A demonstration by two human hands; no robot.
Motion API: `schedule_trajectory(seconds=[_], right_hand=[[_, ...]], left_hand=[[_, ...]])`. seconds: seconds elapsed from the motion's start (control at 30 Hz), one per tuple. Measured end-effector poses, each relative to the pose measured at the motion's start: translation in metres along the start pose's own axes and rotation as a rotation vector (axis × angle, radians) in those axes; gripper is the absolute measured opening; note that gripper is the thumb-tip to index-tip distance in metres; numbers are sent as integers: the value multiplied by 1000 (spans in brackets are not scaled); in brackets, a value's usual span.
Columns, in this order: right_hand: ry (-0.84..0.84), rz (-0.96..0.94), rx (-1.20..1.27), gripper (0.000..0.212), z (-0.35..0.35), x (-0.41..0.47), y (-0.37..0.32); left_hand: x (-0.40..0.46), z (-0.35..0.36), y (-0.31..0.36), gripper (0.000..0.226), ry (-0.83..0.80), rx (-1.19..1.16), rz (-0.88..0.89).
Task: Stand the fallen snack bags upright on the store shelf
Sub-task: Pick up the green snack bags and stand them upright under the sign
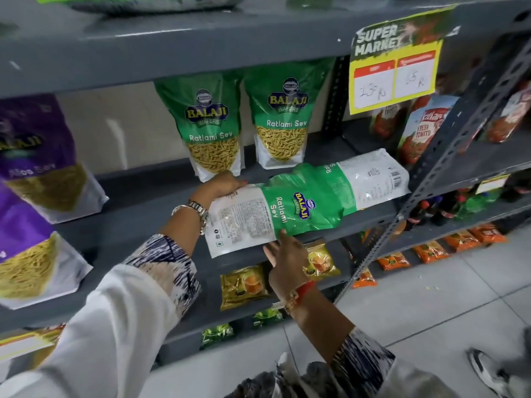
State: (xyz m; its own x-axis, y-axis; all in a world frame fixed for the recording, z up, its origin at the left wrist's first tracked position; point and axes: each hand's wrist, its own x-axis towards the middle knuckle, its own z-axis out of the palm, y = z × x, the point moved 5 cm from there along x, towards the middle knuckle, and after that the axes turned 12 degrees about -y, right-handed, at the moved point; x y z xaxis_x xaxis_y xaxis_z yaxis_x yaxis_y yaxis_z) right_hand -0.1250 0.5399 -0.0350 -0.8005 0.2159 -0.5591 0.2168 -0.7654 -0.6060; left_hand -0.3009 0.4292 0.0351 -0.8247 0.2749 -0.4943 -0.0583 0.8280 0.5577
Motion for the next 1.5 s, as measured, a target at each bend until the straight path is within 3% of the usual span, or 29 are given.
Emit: schedule_trajectory(seconds=[0.13,0.2,0.4,0.63,0.87,1.07,1.17,1.23,1.3,1.5], right_hand=[[22,-72,-12,10,-8,-1,-7],[12,-152,-84,15,-10,-1,-12],[-36,-411,-245,20,-1,-28,-32],[-188,-585,-366,16,16,-73,-60],[-332,-635,-399,12,12,-106,-61],[-283,-778,-556,6,15,-131,-46],[-261,-960,-768,6,29,-147,-38],[-214,-1120,-958,11,35,-155,-31],[-201,-1222,-1085,15,38,-162,-24],[-146,-1343,-1275,21,34,-174,-14]], left_hand=[[-15,5,-22,30,-1,-217,24],[-33,13,-33,20,31,-386,41],[-95,33,-63,22,178,-967,117],[-172,51,-77,28,413,-1193,212],[-225,75,-83,32,434,-1349,360],[-236,81,-92,20,612,-1198,181],[-258,72,-59,43,712,-1104,332],[-268,64,-32,46,695,-966,384],[-268,55,-14,43,690,-749,306],[-246,50,25,35,699,-371,207]])
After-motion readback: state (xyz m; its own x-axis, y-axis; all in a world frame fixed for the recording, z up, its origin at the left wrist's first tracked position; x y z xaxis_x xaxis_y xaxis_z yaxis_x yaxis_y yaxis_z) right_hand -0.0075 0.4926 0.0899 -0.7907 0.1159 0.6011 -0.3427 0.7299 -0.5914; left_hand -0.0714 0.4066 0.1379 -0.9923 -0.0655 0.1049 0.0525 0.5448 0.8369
